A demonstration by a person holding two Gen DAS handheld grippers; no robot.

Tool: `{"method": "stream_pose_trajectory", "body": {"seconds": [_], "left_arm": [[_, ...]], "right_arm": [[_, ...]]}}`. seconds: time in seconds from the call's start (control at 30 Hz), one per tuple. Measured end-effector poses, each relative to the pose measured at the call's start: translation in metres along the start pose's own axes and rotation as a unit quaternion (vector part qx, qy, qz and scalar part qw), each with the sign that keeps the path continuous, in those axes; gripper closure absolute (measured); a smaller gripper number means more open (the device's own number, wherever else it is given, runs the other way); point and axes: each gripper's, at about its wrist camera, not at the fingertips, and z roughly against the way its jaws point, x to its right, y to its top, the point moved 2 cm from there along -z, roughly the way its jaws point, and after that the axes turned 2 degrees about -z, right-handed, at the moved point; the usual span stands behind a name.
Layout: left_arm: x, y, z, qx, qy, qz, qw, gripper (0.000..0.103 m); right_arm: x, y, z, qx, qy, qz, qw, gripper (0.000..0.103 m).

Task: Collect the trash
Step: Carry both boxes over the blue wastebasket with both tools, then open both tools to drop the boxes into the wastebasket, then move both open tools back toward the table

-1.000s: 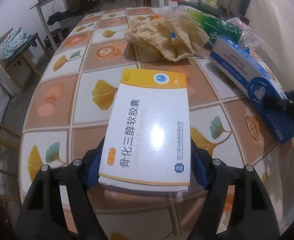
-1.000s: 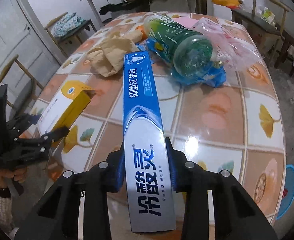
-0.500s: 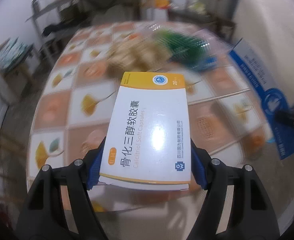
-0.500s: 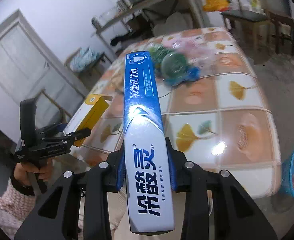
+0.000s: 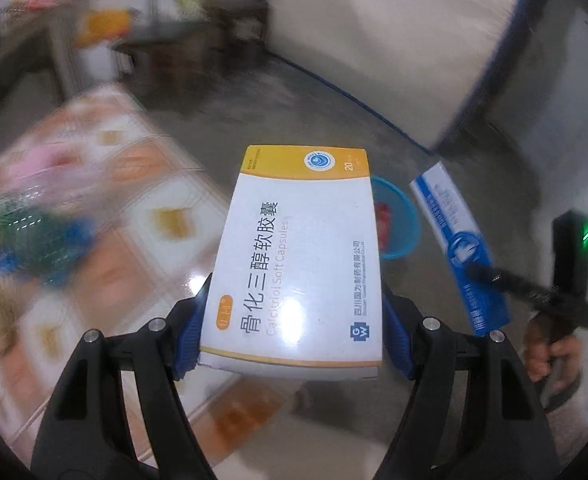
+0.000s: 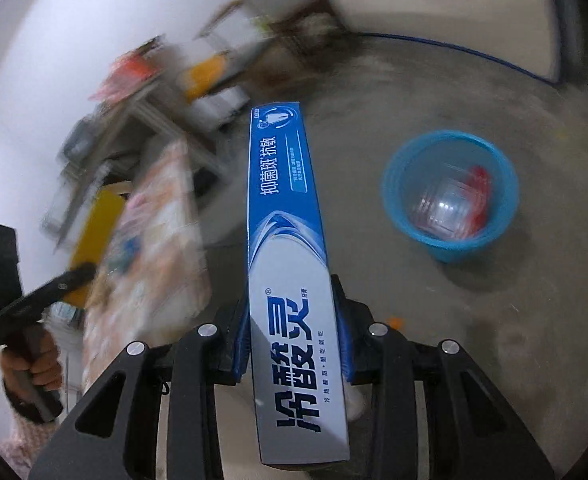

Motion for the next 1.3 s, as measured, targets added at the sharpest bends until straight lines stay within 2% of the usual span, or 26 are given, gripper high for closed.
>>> {"method": "stream_pose_trajectory", "body": {"seconds": [0.13, 0.3, 0.4, 0.53, 0.57, 0.6, 0.63, 0.67, 0.7, 0.73, 0.83, 1.03, 1.2, 1.3], "left_arm": [[0.039, 0.041, -0.081, -0.066, -0.054, 0.004, 0.9963, 0.034], [0.086, 0.063, -0.171, -0.126, -0.079, 0.008, 0.9889, 0.034], [0.106, 0.073, -0.222, -0.156, -0.065, 0.005, 0.9857, 0.034], [0.126, 0.092, -0.274, -0.164, -0.044, 0.007, 0.9854, 0.033], [0.131, 0.099, -0.285, -0.163, -0.045, 0.008, 0.9855, 0.028], [0.132, 0.104, -0.294, -0.160, -0.037, 0.009, 0.9863, 0.019], [0.131, 0.110, -0.300, -0.151, -0.023, 0.011, 0.9882, 0.018], [0.129, 0.113, -0.303, -0.130, -0.003, 0.019, 0.9914, 0.017], [0.125, 0.114, -0.303, -0.116, 0.006, 0.029, 0.9928, 0.015], [0.118, 0.113, -0.302, -0.108, 0.007, 0.049, 0.9929, 0.014], [0.098, 0.103, -0.296, -0.110, -0.009, 0.096, 0.9892, 0.014], [0.068, 0.094, -0.256, -0.085, -0.008, 0.133, 0.9874, 0.014], [0.063, 0.095, -0.192, -0.041, -0.023, 0.116, 0.9921, 0.014], [0.056, 0.087, -0.134, 0.004, -0.006, 0.109, 0.9940, 0.014]], "right_arm": [[0.073, 0.011, -0.017, -0.010, -0.038, -0.086, 0.996, 0.069], [0.131, 0.028, -0.064, -0.036, -0.062, -0.150, 0.986, 0.069], [0.148, 0.048, -0.095, -0.045, -0.073, -0.170, 0.982, 0.069], [0.169, 0.077, -0.121, -0.037, -0.092, -0.192, 0.976, 0.068], [0.174, 0.086, -0.128, -0.032, -0.099, -0.196, 0.975, 0.068], [0.180, 0.095, -0.138, -0.029, -0.110, -0.198, 0.973, 0.067], [0.181, 0.100, -0.145, -0.029, -0.115, -0.197, 0.973, 0.065], [0.186, 0.106, -0.153, -0.031, -0.117, -0.191, 0.974, 0.060], [0.190, 0.108, -0.162, -0.034, -0.128, -0.185, 0.974, 0.050], [0.193, 0.111, -0.167, -0.036, -0.142, -0.182, 0.972, 0.046], [0.199, 0.107, -0.175, -0.038, -0.164, -0.174, 0.970, 0.046], [0.208, 0.083, -0.159, -0.023, -0.172, -0.189, 0.967, 0.046], [0.202, 0.061, -0.122, 0.000, -0.173, -0.185, 0.967, 0.046], [0.187, 0.050, -0.090, 0.018, -0.166, -0.172, 0.971, 0.046]]}}
